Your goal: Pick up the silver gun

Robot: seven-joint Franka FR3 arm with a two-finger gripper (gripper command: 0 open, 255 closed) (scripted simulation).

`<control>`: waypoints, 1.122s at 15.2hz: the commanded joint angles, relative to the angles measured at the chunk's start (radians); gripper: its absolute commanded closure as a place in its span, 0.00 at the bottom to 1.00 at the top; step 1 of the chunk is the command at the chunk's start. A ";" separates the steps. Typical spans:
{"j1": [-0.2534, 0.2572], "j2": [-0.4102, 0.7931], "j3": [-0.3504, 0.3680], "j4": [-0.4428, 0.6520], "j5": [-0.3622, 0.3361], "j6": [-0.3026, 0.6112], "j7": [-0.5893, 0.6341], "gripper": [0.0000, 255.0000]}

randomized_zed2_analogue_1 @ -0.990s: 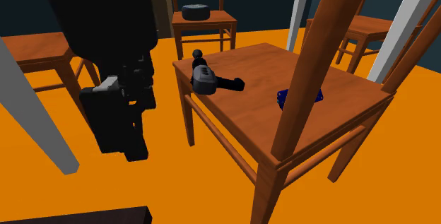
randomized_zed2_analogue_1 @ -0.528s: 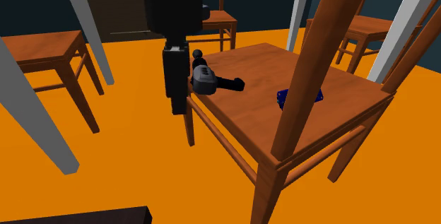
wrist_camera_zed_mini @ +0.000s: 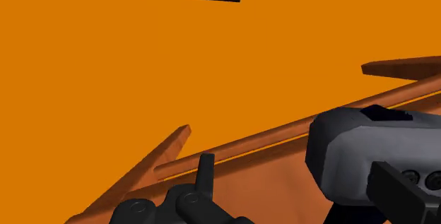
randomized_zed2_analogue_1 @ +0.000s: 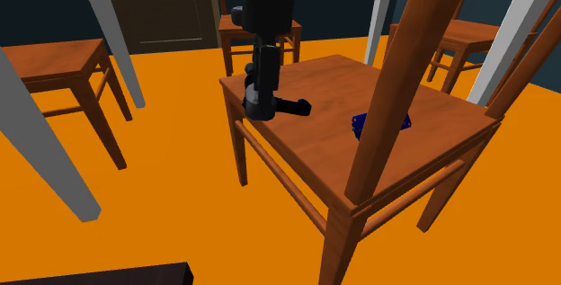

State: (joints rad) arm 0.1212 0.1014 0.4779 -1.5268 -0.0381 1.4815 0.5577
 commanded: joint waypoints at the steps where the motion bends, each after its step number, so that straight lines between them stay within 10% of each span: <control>1: 0.038 0.112 0.019 0.130 -0.049 -0.051 0.059 0.00; 6: 0.192 0.406 0.023 0.514 -0.171 -0.208 0.163 0.00; 15: 0.154 0.359 0.024 0.335 -0.150 -0.076 0.162 0.00; 16: 0.155 0.360 0.024 0.337 -0.150 -0.077 0.163 1.00; 17: 0.155 0.361 0.024 0.339 -0.151 -0.078 0.163 1.00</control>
State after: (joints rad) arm 0.2767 0.4622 0.5014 -1.1861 -0.1892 1.4023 0.7206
